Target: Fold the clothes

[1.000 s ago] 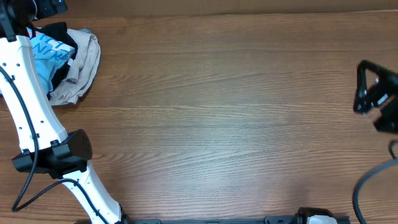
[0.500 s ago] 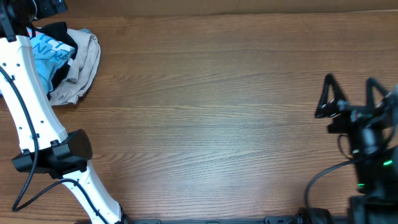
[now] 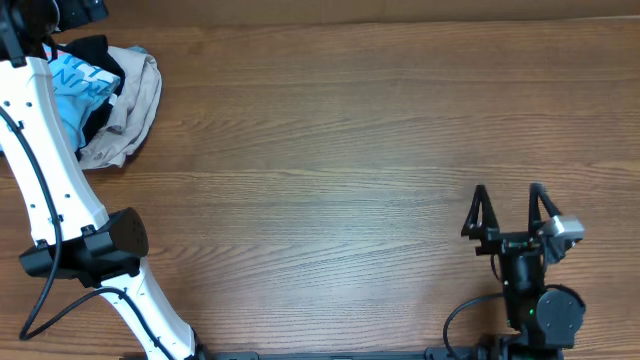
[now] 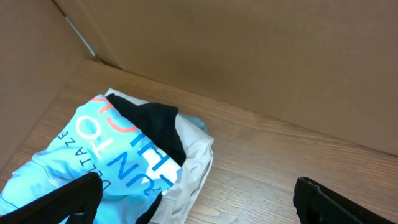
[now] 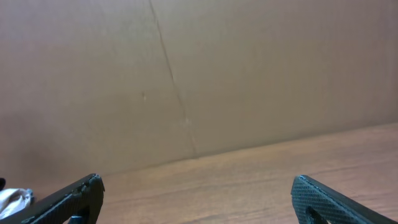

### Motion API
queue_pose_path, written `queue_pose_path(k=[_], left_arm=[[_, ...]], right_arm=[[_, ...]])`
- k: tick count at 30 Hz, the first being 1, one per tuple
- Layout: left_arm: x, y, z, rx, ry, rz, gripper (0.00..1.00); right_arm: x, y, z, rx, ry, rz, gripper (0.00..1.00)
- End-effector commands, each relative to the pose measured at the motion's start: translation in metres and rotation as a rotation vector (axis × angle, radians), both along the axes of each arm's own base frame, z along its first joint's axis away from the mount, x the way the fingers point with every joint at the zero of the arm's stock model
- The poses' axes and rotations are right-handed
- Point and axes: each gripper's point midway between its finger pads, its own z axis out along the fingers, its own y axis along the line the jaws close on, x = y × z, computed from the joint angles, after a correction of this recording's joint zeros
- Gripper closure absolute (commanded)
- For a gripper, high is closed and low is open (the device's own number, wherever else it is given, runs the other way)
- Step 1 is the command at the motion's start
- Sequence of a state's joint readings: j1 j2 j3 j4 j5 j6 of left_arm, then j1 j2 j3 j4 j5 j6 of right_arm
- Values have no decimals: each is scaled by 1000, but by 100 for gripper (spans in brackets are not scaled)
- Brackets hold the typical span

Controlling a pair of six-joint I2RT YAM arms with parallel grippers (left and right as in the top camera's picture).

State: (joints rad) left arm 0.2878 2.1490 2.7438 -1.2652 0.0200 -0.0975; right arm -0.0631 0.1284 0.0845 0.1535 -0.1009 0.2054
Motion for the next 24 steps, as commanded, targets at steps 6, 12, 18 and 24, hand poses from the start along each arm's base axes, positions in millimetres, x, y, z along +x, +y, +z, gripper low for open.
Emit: queue_pose_path(k=[6,12,18,24], left_arm=[[2,-1,-3,-2,4,-8,0],[2,-1,-3,-2,4,-8,0],[2,-1,-3,-2,4,-8,0],[2,-1,-3,-2,4,-8,0]], right_arm=[[-3,3,-31,6,42,15,0],[-2,4,-61,16,165,18,0],[-2,3,-64,17,178,18,0],[-2,3,-65,17,179,18,0]])
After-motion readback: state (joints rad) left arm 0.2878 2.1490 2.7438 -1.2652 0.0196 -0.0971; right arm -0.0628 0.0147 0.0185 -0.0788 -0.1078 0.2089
